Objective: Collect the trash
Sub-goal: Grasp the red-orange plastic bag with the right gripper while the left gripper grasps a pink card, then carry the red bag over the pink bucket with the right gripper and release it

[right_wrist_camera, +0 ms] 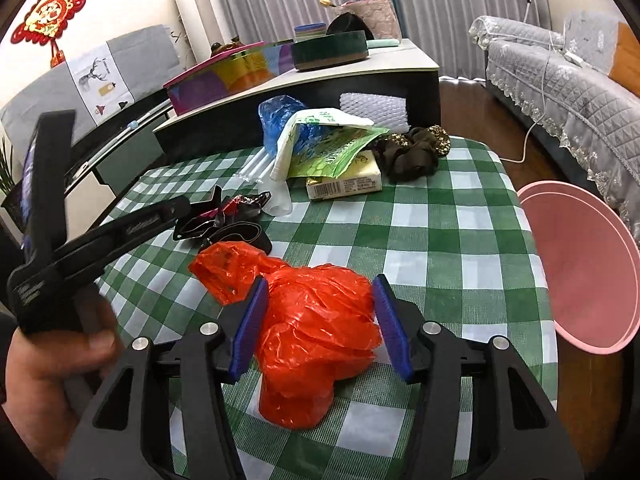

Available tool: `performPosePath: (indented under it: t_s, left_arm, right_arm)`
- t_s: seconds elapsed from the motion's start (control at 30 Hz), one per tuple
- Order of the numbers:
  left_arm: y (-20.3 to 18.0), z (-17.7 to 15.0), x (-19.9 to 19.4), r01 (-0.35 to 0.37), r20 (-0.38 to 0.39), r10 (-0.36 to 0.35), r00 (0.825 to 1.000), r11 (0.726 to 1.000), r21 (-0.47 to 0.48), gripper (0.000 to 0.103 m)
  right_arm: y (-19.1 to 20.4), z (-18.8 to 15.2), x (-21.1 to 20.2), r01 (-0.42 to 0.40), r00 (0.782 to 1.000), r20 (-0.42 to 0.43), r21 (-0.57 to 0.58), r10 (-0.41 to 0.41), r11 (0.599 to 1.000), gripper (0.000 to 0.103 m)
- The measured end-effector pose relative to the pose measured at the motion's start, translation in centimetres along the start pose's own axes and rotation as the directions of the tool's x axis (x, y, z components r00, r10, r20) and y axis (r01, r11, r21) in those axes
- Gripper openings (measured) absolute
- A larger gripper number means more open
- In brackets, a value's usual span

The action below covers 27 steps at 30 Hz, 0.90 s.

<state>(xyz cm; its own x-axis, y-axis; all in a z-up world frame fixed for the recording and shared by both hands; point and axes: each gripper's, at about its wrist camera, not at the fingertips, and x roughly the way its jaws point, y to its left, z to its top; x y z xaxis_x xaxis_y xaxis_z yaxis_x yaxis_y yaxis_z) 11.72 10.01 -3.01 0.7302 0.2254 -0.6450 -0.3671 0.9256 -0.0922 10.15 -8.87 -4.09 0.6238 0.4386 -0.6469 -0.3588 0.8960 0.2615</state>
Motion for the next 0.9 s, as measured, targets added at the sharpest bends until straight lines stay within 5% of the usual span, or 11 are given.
performPosePath:
  t_s: [0.27, 0.9]
  left_arm:
    - [0.4, 0.8, 2.7, -0.024, -0.032, 0.024, 0.999, 1.000, -0.019, 0.042]
    - [1.2, 0.3, 1.9, -0.028, -0.067, 0.027, 0.997, 1.000, -0.014, 0.002]
  right_arm:
    - [-0.3, 0.1, 0.6, -0.021, 1.000, -0.009, -0.020, 0.021, 1.000, 0.045]
    - [-0.6, 0.4, -1.3, 0.063, 0.997, 0.042, -0.041, -0.062, 0.997, 0.038]
